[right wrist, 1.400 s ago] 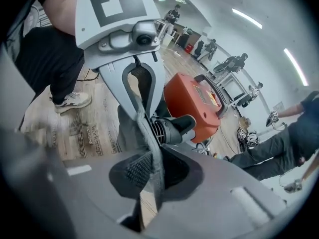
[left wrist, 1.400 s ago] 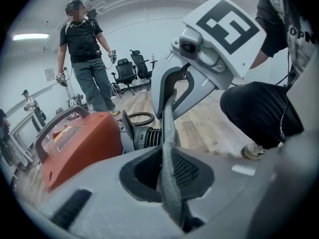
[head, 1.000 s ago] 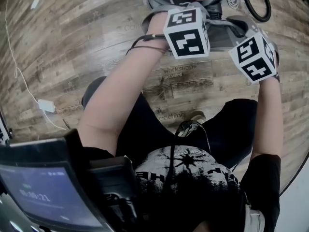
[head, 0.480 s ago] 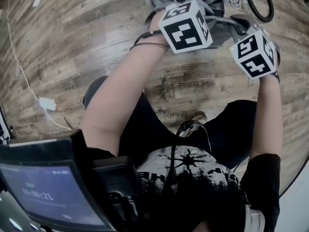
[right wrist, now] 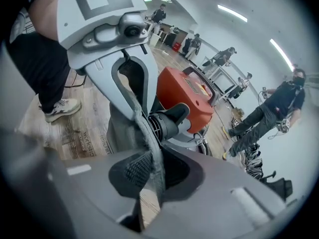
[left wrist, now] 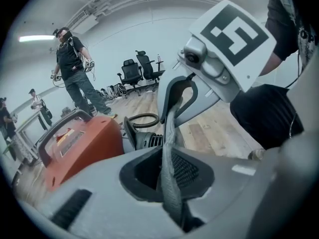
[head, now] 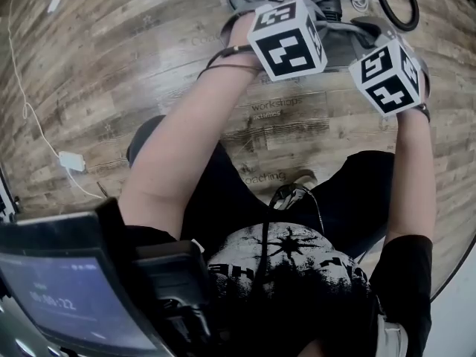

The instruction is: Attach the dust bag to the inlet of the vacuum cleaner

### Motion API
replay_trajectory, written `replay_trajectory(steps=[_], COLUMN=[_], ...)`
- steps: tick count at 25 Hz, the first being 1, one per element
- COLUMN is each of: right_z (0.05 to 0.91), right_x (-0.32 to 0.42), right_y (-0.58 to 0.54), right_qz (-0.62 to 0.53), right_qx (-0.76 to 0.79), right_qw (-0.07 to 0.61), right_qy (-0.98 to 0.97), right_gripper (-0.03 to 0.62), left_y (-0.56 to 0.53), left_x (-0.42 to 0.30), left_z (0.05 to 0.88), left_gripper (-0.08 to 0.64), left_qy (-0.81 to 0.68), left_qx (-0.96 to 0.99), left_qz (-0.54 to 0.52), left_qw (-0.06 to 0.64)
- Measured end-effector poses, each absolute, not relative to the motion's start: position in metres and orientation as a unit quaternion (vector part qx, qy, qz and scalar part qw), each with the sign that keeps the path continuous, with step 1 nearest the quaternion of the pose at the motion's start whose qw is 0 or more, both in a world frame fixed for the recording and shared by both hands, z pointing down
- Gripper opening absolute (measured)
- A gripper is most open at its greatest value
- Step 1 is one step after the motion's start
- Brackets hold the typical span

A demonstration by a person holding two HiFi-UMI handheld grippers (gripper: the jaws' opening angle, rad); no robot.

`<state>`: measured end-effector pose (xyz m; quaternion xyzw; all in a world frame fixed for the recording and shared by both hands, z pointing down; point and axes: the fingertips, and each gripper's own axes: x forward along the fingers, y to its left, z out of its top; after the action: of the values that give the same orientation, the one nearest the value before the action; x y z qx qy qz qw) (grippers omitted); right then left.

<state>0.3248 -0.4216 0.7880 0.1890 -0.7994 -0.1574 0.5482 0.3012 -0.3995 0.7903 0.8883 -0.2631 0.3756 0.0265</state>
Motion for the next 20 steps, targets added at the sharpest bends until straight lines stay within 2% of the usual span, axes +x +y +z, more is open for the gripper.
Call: replay_trajectory(steps=[10,11,15,17,20], right_z=[0.789,0.789,0.787,0.782,0.766], right_x=[0.329,0.33,0.332,0.334,0.338], right_y=[-0.422,-0.423,-0.421,-0.419,-0.411], right_qz=[-0.135,-0.132,-0.143,-0.139,-0.122], right_qx=[0.196,0.199,0.203,0.2,0.203], right_qw=[0.533,0.528,0.513,0.501,0.472], right_qy=[-0.812,-0.815,-0.822,-0.83,-0.849], right_gripper=[0.05,0.066,0.203,0.275,0.309], left_y=[-0.398,-0.398,-0.397,-0.395,-0.391], left_x=[0.302,0.301,0.292,0.289,0.286], left_z=[0.784,0.783,0.786,0.786,0.777], left_gripper=[0.052,0.069,0.206,0.232,0.258], left_qy=[-0.262,-0.264,-0.269,-0.27,-0.276], left_qx=[0.899,0.898,0.891,0.889,0.892], left_qz=[0.35,0.351,0.366,0.369,0.358], left_qw=[0.033,0.025,-0.003,-0.011,-0.026])
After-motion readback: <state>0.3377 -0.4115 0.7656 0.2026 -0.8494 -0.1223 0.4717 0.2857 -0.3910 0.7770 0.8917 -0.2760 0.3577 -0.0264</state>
